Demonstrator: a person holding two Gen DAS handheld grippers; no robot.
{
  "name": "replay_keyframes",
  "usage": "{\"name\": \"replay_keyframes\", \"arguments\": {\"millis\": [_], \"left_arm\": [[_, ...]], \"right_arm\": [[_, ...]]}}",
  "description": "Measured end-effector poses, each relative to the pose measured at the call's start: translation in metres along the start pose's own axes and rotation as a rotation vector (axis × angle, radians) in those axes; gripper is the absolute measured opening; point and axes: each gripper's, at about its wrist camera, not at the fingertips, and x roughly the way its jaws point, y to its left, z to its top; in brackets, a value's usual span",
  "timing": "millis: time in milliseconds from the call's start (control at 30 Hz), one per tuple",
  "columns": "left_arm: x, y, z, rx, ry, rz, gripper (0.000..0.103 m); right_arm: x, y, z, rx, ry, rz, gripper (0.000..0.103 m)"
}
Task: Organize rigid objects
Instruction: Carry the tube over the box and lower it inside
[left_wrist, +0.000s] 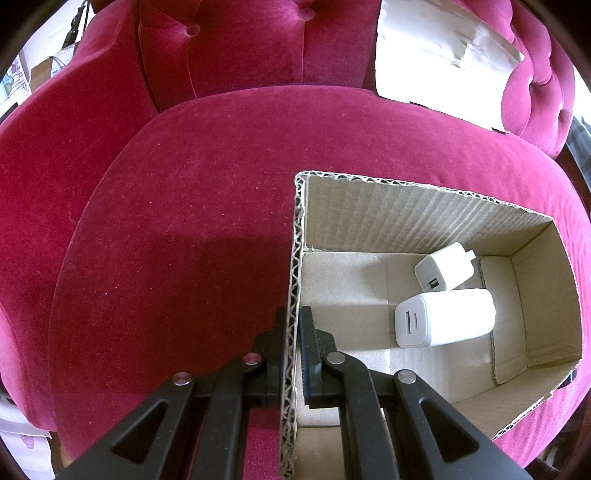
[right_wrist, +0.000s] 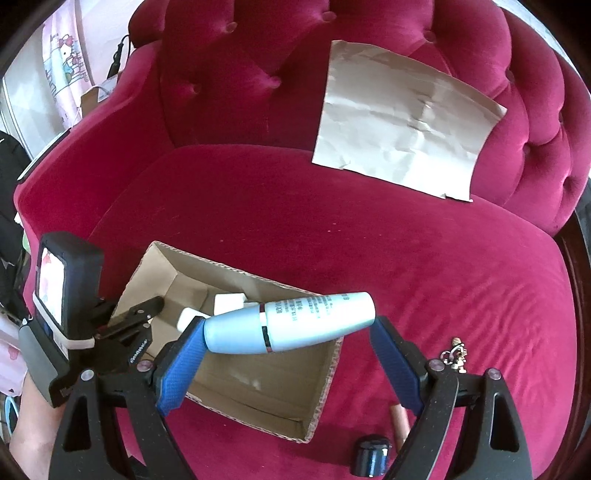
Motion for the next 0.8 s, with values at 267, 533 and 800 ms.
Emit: {"name": "replay_keyframes", "arguments": {"millis": [267, 533, 800], "left_arm": [[0.001, 0.0, 0.0, 0.0, -0.002, -0.002, 0.005], [0.005, 0.002, 0.005, 0.002, -0.004, -0.007, 0.005], [0.007, -0.001, 0.007, 0.0, -0.005, -0.007, 0.005]], "right_arm": [[0.014, 0.02, 0.005, -0.007, 0.001, -0.008, 0.091], [0.031, 0.033, 0.006, 0.021, 0.019, -0.006, 0.091], [0.048, 0.036, 0.004, 0.076, 0.031, -0.019, 0.091]]}}
